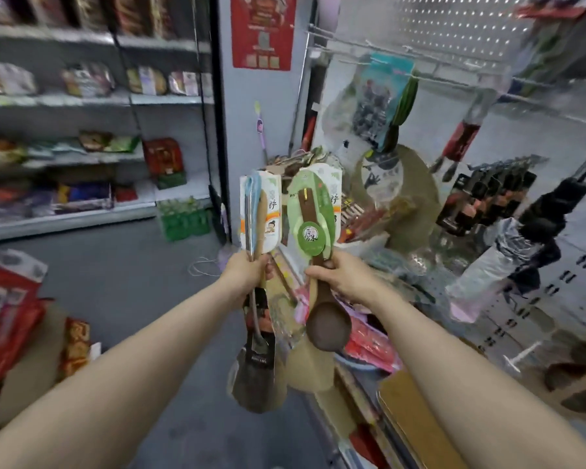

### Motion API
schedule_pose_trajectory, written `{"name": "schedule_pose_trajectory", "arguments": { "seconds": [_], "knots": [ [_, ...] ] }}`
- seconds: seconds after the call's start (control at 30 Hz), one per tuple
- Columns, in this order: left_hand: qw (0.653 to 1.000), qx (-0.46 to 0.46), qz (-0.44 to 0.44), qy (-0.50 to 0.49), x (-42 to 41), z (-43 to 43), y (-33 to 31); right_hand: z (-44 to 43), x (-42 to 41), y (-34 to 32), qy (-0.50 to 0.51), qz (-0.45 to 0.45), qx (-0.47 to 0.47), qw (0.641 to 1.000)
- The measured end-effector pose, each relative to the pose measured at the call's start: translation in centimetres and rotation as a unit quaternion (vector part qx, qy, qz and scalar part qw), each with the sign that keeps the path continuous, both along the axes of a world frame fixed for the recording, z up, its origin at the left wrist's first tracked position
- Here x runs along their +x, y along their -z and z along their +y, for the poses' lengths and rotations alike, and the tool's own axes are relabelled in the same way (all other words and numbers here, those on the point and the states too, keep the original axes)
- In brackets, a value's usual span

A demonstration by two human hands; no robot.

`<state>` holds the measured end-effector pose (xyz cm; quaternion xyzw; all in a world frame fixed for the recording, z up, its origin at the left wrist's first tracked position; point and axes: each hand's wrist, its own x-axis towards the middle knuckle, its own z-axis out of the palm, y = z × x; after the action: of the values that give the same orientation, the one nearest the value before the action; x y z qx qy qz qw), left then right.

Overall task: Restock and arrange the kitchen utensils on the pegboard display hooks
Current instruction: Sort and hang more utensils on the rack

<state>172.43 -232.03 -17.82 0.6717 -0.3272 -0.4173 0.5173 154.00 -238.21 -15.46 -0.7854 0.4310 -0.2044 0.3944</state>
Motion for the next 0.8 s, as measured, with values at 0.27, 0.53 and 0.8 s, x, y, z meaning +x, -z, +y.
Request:
{"name": "schedule_pose_trajectory", "arguments": {
  "seconds": [0.27, 0.53, 0.8],
  "knots": [
    [0.999, 0.020, -0.012, -0.046, 8.4, -9.3, -1.5, -12.2, 8.9, -0.6, -0.055, -0.025, 0.031, 0.998],
    [0.997, 0.017, 0.012, -0.078, 15.7, -16.9, -1.1, -20.5, 16.4, 0.1, -0.052, -0.055, 0.085, 0.994],
    [0.998, 0.005, 0.024, -0.056, 25.7, -25.2, -1.5, -28.1, 26.3, -0.5, -0.003, -0.064, 0.074, 0.995]
  ]
}}
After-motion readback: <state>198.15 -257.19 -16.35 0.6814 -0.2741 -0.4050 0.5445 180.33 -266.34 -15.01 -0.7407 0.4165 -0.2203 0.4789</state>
